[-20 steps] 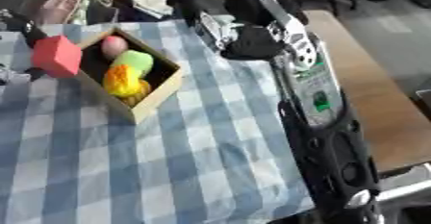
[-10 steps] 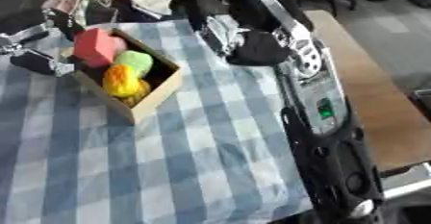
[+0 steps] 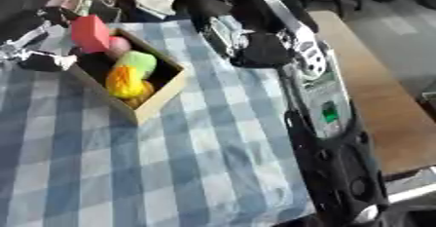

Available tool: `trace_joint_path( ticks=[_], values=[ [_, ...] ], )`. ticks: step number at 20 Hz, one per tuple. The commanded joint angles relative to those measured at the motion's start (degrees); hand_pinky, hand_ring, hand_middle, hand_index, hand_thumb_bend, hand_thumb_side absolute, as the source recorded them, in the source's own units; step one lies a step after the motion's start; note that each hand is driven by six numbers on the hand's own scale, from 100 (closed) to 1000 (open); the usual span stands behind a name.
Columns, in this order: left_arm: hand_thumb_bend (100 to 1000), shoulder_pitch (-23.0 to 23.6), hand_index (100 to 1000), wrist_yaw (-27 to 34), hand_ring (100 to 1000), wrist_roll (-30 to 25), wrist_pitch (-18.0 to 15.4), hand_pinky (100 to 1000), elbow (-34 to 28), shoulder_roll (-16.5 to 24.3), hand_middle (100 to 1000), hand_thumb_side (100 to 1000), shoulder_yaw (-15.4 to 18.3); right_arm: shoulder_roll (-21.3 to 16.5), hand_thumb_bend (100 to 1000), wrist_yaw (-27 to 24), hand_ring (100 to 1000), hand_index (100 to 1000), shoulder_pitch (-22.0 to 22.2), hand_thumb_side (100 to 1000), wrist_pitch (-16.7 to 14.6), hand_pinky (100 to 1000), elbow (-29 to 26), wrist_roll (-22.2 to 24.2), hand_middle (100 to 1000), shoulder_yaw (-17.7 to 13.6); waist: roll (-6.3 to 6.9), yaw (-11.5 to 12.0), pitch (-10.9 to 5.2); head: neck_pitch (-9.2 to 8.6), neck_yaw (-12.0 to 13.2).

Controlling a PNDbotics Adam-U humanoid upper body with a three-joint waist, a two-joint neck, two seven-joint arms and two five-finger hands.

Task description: Pick up objects on the table and place them in the box.

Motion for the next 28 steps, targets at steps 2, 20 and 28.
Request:
trace_joint_path(
  ticks=[2,20,28],
  values=[
    [152,-0.8,963,-0.7,831,0.8,-1.8,858,-1.6,1.9,914,577,-0.3,-0.6,100,0.0,611,843,-0.6,432,-0.1,763,-1.0,0.0,681,-0.1,-0.41,0.2,-0.33,-0.54,-0.3],
    [232,1.0,944,5.7,843,-3.9,-7.9,871,-11.2,6.7,892,341,-1.4,-1.5,100,0.4,609,841,-0.3,438,-0.1,763,-0.6,-0.5,678,-0.4,-0.15,1.6,-0.63,-0.73,-1.6],
    [100,11.9,885,44.9,783,-5.9,-1.0,807,-40.6,18.9,807,100,1.0,-3.0,100,0.5,605,863,0.6,456,0.2,758,0.1,-2.1,675,-0.9,0.45,4.0,-0.99,-0.51,-2.5]
  ],
)
